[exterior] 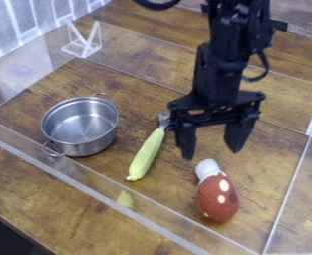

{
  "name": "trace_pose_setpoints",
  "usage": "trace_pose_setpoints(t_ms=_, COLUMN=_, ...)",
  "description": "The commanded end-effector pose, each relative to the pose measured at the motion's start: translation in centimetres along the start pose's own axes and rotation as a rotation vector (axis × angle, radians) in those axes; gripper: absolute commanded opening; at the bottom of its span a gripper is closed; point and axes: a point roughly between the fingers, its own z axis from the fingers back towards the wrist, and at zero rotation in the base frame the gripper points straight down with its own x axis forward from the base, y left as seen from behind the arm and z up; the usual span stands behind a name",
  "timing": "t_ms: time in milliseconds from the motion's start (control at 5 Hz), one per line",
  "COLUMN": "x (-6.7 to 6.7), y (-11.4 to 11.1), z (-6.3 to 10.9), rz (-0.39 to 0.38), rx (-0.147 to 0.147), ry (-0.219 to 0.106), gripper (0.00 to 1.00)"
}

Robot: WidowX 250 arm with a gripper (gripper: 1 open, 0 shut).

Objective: Remove the mushroom from the silver pot and put it on the table

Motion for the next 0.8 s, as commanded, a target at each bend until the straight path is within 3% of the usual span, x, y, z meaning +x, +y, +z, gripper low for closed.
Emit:
trace_pose_setpoints(t_ms=0, x=0.2, y=0.1, z=0.1, rz=-0.010, rx=-0.025, ry=-0.023, gripper=1.00)
trace_pose_setpoints(t_ms=400, x=-1.6, y=-1.4, z=-2.8, rz=-0.162, rx=0.005, ry=-0.020, gripper=1.00)
trace_pose_setpoints(t_ms=600, x=-1.7, y=-1.5, z=-2.9, rz=-0.090, rx=0.012, ry=-0.014, gripper=0.00)
